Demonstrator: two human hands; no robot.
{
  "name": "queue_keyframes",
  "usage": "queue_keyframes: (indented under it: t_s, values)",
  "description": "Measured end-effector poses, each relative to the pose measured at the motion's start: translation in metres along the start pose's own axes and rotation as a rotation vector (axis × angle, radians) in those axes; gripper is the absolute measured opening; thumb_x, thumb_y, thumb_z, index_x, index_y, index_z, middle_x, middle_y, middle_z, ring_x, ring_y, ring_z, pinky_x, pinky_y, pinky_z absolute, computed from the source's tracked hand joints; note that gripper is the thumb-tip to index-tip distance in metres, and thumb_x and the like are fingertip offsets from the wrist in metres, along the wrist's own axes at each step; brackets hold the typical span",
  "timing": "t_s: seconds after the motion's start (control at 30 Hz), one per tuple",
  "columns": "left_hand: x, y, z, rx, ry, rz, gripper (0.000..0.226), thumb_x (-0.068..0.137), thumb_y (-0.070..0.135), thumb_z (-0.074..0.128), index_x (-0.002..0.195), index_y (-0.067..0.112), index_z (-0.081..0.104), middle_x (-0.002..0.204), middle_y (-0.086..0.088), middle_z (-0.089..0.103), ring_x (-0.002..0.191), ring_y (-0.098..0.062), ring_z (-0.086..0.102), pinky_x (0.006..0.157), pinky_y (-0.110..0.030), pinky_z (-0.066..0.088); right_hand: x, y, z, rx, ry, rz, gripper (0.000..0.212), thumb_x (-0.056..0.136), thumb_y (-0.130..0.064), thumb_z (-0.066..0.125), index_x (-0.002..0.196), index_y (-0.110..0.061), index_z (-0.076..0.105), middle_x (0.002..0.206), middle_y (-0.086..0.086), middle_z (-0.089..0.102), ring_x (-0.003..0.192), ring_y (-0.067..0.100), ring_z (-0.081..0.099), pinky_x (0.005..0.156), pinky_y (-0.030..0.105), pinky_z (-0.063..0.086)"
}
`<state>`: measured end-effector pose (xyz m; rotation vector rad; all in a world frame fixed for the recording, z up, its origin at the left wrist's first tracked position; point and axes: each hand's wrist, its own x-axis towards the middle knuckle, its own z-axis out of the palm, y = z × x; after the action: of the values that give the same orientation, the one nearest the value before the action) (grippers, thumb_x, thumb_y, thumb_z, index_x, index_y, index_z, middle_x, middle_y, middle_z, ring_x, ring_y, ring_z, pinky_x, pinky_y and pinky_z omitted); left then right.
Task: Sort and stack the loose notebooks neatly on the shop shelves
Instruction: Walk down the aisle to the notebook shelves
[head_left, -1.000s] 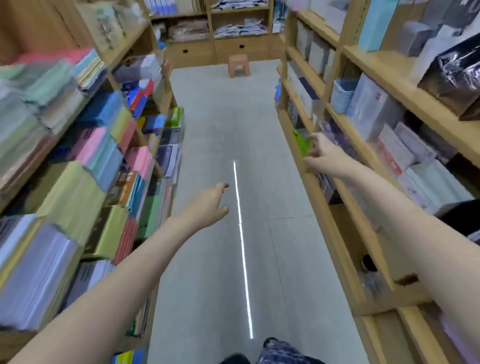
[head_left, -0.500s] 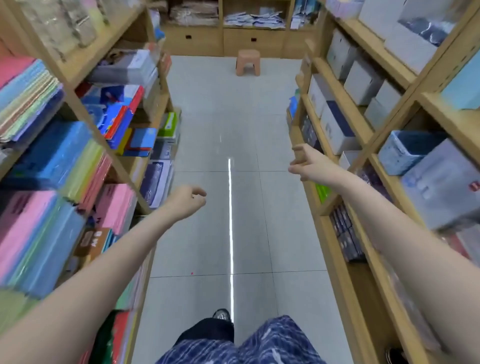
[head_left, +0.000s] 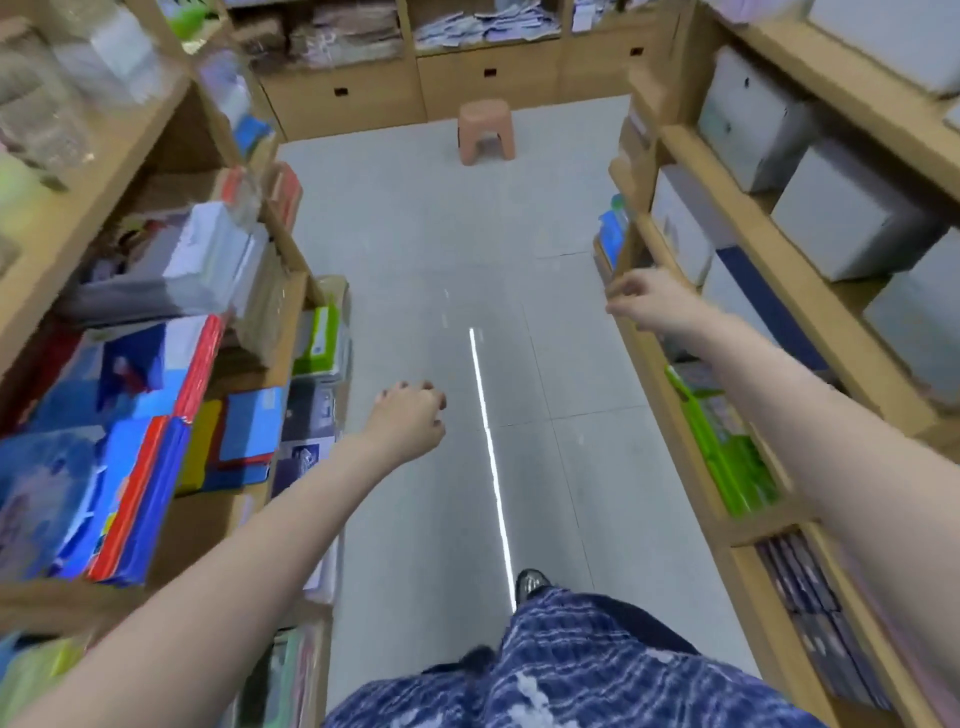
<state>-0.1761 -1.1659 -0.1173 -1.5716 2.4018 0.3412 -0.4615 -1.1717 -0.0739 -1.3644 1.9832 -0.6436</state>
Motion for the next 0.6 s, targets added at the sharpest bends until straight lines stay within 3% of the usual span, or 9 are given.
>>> queue_keyframes:
  t_s: [0.07,0.13,0.2,0.3,0.43,0.6]
  values:
    - [0.046,-0.008,-0.035,-0.034,0.024,0.024,0.038,0.093,0.019,0.044,0.13,0.015,0.049,0.136,-0.007,0.045,0.123,-0.029,0.042,0.1,-0.033,0.032,0.064,-0.043,-0.005,0.087,0.042,-0.009,0.026,0.089,-0.017,0.056,0.113,-0.007,0.062,0.109,0.007,0.057,0.106,0.023,0.055,0.09,0.034,0.048]
    - [0.094,-0.021,-0.063,-0.04,0.022,0.085,0.038,0.093,0.019,0.043,0.13,0.015,0.049,0.134,-0.006,0.048,0.121,-0.028,0.046,0.097,-0.031,0.033,0.128,-0.089,-0.007,0.109,0.045,-0.087,0.026,0.089,-0.018,0.054,0.113,-0.012,0.061,0.105,0.002,0.055,0.102,0.02,0.054,0.086,0.03,0.046]
    - [0.15,-0.042,-0.085,0.018,-0.035,0.1,0.037,0.094,0.019,0.043,0.13,0.015,0.05,0.134,-0.007,0.048,0.121,-0.027,0.045,0.099,-0.031,0.031,0.19,-0.122,-0.004,0.048,0.048,-0.192,0.028,0.09,-0.018,0.052,0.116,-0.015,0.059,0.114,0.002,0.054,0.106,0.018,0.05,0.083,0.023,0.037]
    - [0.254,-0.077,-0.114,0.128,-0.03,0.056,0.035,0.094,0.021,0.044,0.128,0.016,0.051,0.138,-0.005,0.043,0.125,-0.028,0.039,0.101,-0.033,0.029,0.289,-0.144,0.001,-0.033,0.043,-0.26,0.029,0.09,-0.018,0.053,0.119,-0.015,0.058,0.131,0.008,0.048,0.123,0.024,0.043,0.09,0.024,0.033]
    - [0.403,-0.109,-0.175,0.047,0.121,0.056,0.035,0.093,0.021,0.043,0.127,0.018,0.051,0.138,-0.003,0.043,0.124,-0.028,0.038,0.1,-0.034,0.03,0.421,-0.156,-0.032,-0.012,0.122,-0.145,0.031,0.09,-0.018,0.053,0.12,-0.014,0.057,0.13,0.009,0.05,0.118,0.024,0.047,0.082,0.023,0.032]
    - [0.56,-0.129,-0.252,0.025,0.086,0.125,0.035,0.094,0.02,0.043,0.128,0.016,0.051,0.141,-0.003,0.04,0.126,-0.028,0.035,0.102,-0.036,0.027,0.556,-0.166,-0.103,0.034,0.227,-0.001,0.029,0.091,-0.015,0.053,0.119,-0.01,0.059,0.127,0.01,0.055,0.118,0.024,0.049,0.096,0.03,0.04]
